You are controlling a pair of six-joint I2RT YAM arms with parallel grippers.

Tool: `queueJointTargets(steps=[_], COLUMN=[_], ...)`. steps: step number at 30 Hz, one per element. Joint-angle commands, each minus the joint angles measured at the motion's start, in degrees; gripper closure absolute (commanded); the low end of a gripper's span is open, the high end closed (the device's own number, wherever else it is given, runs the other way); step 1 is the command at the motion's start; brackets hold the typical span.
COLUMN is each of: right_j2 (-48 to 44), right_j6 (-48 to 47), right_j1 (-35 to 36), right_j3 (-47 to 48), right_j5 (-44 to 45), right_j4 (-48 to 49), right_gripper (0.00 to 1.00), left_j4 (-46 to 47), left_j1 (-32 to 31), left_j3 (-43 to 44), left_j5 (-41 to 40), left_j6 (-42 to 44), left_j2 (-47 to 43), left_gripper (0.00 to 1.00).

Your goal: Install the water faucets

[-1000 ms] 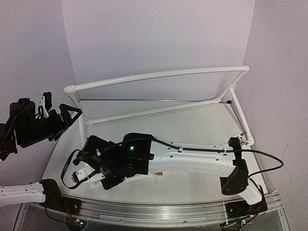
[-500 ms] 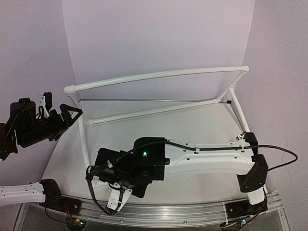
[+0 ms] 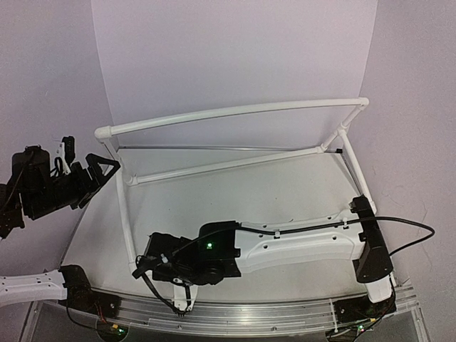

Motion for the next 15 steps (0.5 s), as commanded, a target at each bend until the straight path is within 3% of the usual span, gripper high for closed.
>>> queueJointTargets(steps=[1,15], right_j2=[-3.0,-0.7], right_j6=[-9.9,-17.9], right_j1=[-1.4,-3.5], right_j3=[-0.5,0.3], right_j5=[2.6,1.0], right_j4=[3.4,3.5], right_gripper=[0.14,0.17], left_j4=[0.9,0.9], left_j1=[0.1,0.1], left_j3=[0.1,-0.1], left_j5=[-0.1,-0.5], left_j6=[-0.1,-0.2], left_j2=[-1.1,-1.4], left_gripper=[0.00,0.00])
